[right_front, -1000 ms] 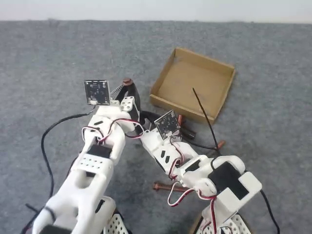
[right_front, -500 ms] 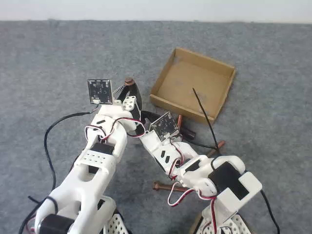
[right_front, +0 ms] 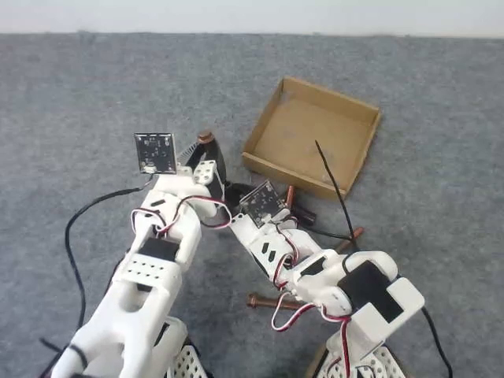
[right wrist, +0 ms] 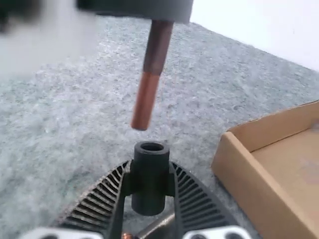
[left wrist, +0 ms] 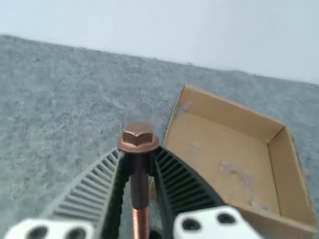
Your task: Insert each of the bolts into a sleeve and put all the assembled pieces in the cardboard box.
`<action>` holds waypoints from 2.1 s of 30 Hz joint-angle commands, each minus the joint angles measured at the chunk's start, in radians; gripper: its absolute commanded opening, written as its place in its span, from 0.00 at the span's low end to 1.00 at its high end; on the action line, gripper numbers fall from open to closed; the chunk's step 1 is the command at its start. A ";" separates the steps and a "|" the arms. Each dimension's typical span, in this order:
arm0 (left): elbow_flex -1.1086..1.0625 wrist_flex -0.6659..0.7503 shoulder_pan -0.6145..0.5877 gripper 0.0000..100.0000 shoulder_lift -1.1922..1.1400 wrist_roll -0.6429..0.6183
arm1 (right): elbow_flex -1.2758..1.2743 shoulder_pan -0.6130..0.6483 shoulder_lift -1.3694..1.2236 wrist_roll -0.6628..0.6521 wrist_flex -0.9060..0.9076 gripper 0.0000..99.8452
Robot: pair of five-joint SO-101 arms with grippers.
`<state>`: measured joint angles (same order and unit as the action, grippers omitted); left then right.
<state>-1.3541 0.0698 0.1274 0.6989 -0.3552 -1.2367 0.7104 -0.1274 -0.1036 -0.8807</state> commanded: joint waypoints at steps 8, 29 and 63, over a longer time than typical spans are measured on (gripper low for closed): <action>-0.143 0.035 -0.006 0.01 0.238 0.006 | -0.035 0.024 0.033 -0.026 -0.065 0.01; -0.096 -0.486 0.203 0.01 0.611 0.002 | -0.385 -0.073 0.033 -0.028 -0.618 0.01; -0.035 -0.427 0.350 0.01 0.612 0.006 | -0.433 -0.056 0.025 0.037 -0.619 0.01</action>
<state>-1.4016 -0.4258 0.4849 1.2727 -0.3552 -1.6464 0.6521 -0.1243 -0.0898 -1.5052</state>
